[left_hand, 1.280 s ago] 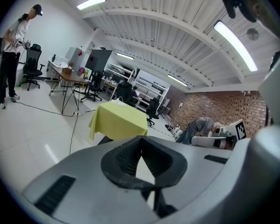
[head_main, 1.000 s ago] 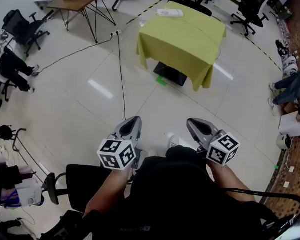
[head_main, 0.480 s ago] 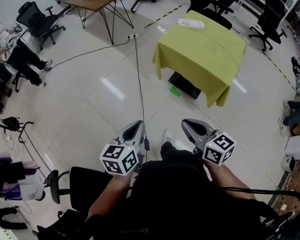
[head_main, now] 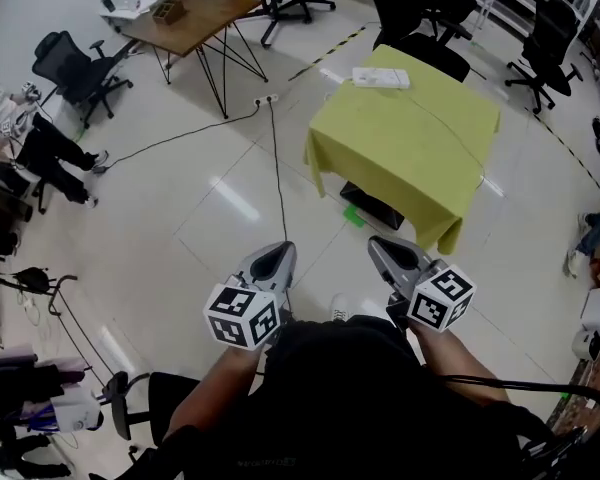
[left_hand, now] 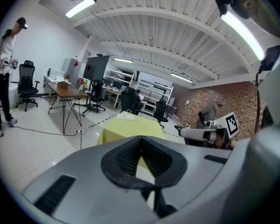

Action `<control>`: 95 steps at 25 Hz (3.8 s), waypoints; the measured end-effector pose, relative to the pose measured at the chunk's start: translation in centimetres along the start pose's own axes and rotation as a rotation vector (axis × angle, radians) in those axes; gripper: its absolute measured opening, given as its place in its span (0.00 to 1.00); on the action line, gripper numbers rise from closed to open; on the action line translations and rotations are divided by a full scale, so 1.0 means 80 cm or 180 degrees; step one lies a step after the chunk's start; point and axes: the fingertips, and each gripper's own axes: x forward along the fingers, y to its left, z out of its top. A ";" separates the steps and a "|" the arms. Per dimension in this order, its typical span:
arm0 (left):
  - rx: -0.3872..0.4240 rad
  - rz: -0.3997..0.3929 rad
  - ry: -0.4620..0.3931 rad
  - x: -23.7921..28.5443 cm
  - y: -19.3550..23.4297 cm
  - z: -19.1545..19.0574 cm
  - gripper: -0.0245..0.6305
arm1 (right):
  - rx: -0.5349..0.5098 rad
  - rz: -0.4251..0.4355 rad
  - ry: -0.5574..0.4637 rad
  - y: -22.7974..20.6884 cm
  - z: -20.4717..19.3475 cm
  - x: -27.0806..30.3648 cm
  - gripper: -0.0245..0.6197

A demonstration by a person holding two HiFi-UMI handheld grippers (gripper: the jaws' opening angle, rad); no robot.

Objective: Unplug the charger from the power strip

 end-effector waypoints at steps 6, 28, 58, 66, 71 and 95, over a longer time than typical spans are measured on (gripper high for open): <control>0.0088 -0.0252 0.0147 0.081 -0.014 0.009 0.04 | 0.0115 -0.0230 -0.0090 -0.069 0.014 0.000 0.04; 0.0203 -0.1128 0.0679 0.279 0.135 0.100 0.04 | 0.0177 -0.0890 0.0205 -0.187 0.084 0.197 0.04; 0.0214 -0.0721 0.0607 0.509 0.138 0.192 0.04 | 0.0085 -0.0813 0.0114 -0.421 0.192 0.219 0.04; 0.0164 -0.0444 0.0811 0.536 0.119 0.182 0.04 | 0.0198 -0.0599 0.0148 -0.478 0.196 0.213 0.04; 0.0175 -0.0393 0.0928 0.548 0.139 0.180 0.04 | 0.0251 -0.0638 0.0207 -0.503 0.190 0.235 0.04; 0.0190 -0.0830 0.1547 0.595 0.278 0.159 0.04 | 0.0140 -0.1606 0.1226 -0.669 0.119 0.382 0.25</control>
